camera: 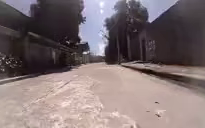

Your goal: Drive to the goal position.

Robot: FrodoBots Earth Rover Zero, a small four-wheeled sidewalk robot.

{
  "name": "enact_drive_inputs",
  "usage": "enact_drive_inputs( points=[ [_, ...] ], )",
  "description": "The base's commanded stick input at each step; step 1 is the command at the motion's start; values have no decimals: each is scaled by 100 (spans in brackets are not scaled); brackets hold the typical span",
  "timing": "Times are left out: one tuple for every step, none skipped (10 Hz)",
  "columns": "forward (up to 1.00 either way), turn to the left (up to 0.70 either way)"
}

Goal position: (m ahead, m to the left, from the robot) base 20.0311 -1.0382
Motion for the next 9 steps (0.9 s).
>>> enact_drive_inputs(
  points=[
    [100, 0],
    [100, 0],
    [100, 0],
    [100, 0],
    [100, 0],
    [100, 0],
    [100, 0],
    [100, 0],
    [100, 0]
  ],
)
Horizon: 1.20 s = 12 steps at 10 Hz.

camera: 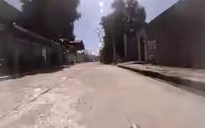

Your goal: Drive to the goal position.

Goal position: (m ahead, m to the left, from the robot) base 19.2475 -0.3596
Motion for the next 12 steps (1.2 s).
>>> enact_drive_inputs(
  points=[
    [100, 0],
    [100, 0],
    [100, 0],
    [100, 0],
    [100, 0],
    [100, 0],
    [100, 0],
    [100, 0],
    [100, 0],
    [100, 0],
    [100, 0],
    [100, 0]
  ],
)
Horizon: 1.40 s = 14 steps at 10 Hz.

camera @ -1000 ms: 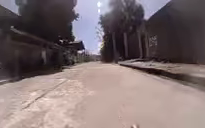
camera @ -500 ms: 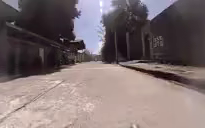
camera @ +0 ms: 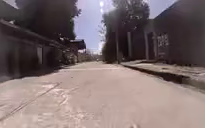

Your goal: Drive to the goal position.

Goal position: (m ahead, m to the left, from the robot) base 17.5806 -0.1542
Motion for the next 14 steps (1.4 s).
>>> enact_drive_inputs(
  points=[
    [100, 0],
    [100, 0],
    [100, 0],
    [100, 0],
    [100, 0],
    [100, -27],
    [100, -27],
    [100, -27],
    [100, -27],
    [100, -3],
    [100, 0],
    [100, 0],
    [100, 0],
    [100, 0]
  ],
)
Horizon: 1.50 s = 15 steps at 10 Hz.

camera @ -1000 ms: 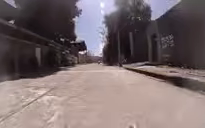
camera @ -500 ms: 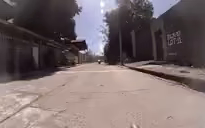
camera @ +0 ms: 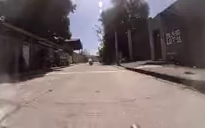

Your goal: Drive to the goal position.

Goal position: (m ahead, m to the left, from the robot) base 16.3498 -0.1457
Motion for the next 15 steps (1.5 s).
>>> enact_drive_inputs(
  points=[
    [100, 0],
    [100, 0],
    [100, 0],
    [100, 0],
    [100, 0],
    [100, 0],
    [100, 0],
    [100, 0],
    [100, 0],
    [100, 0],
    [100, 0],
    [100, 0],
    [100, 0],
    [100, 0],
    [100, 0]
  ],
)
